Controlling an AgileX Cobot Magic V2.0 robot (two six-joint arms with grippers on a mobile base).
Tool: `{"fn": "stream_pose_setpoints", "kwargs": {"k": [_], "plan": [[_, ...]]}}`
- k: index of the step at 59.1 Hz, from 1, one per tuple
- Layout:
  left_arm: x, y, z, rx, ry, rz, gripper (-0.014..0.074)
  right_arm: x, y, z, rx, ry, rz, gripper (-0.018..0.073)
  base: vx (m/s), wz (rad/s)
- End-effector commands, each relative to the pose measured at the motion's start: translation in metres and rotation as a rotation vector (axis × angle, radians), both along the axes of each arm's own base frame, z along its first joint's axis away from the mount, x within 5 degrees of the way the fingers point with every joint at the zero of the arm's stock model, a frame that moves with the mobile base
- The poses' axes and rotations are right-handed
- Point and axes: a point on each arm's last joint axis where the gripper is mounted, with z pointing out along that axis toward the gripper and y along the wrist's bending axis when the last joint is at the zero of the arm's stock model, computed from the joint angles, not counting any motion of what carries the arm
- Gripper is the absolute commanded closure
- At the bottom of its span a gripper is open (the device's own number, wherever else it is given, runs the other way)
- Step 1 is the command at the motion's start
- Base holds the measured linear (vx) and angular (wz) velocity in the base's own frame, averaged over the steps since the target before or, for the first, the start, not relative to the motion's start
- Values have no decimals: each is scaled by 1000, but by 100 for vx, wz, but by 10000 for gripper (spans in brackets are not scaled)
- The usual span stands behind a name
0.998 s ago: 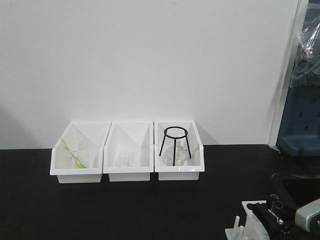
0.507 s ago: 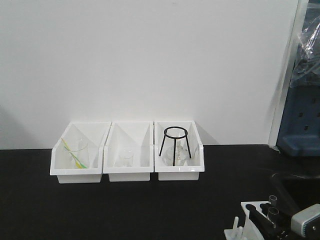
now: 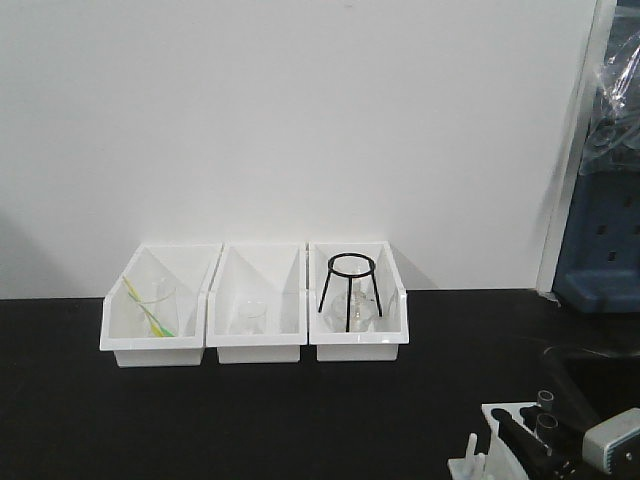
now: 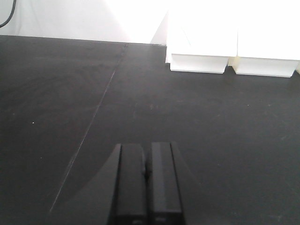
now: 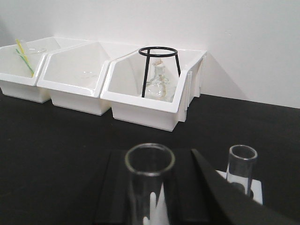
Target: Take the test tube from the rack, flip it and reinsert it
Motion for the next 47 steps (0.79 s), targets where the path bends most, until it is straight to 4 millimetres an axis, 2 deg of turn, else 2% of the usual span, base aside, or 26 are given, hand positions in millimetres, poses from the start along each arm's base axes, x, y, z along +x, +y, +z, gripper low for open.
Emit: {"fn": "stream_pose_setpoints", "kwargs": {"k": [1, 14, 24, 30, 39, 42, 47], "plan": [[1, -1, 7, 5, -88, -12, 603, 2, 0, 18, 38, -127, 8, 373, 0, 0], [1, -1, 7, 5, -88, -12, 603, 1, 0, 25, 50, -171, 10, 162, 0, 0], [1, -1, 7, 5, -88, -12, 603, -4, -4, 48, 58, -253, -44, 102, 0, 0], [1, -1, 7, 5, -88, -12, 603, -10, -6, 68, 49, -291, -73, 103, 0, 0], [1, -1, 7, 5, -88, -12, 603, -21, -9, 98, 52, -242, -121, 137, 0, 0], [1, -1, 7, 5, -88, -12, 603, -31, -10, 108, 48, -221, -139, 190, 0, 0], [1, -1, 7, 5, -88, -12, 603, -49, -9, 116, 8, -172, -148, 334, 0, 0]]}}
